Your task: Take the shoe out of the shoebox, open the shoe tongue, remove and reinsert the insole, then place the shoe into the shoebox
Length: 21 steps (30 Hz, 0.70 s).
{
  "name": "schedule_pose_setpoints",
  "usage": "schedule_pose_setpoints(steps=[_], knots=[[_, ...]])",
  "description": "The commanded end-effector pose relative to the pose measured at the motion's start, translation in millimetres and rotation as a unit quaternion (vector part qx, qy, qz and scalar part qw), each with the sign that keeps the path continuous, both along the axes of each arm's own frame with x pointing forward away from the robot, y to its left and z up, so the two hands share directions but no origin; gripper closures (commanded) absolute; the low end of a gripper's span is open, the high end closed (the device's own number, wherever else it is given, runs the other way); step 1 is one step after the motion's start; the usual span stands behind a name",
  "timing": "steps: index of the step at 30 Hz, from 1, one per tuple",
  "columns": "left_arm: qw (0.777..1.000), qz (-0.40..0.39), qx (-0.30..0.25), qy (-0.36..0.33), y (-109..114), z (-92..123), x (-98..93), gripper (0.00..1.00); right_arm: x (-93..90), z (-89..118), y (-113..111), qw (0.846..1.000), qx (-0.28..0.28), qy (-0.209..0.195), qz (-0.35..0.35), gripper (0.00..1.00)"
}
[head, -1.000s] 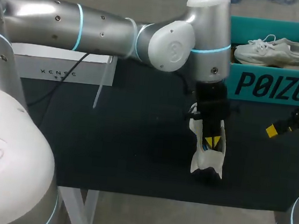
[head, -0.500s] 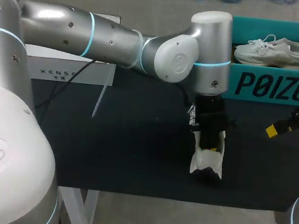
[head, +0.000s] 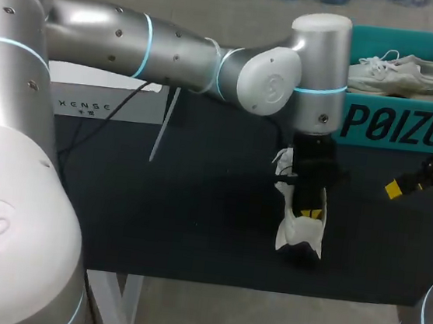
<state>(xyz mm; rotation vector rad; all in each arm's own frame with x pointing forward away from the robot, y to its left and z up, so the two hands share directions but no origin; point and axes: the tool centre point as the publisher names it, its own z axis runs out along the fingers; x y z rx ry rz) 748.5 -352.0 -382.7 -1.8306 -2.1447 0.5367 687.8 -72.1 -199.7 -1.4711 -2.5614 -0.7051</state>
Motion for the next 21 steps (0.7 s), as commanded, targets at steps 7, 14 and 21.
schedule_pose_setpoints(steps=[7,14,21], knots=[[0.999,-0.025,0.011,-0.034,-3.0,-7.4,-2.4,1.0,-1.2,-1.0,-0.1,1.0,0.0,-0.001,-0.001,0.0],[0.997,-0.042,0.024,-0.057,-1.7,-25.8,-2.1,1.0,-1.2,-1.0,-0.1,1.0,0.0,-0.001,-0.001,0.0],[0.996,-0.039,0.029,-0.077,0.0,-21.2,-2.7,1.0,-1.2,-1.0,-0.1,1.0,0.0,-0.001,-0.001,0.0]])
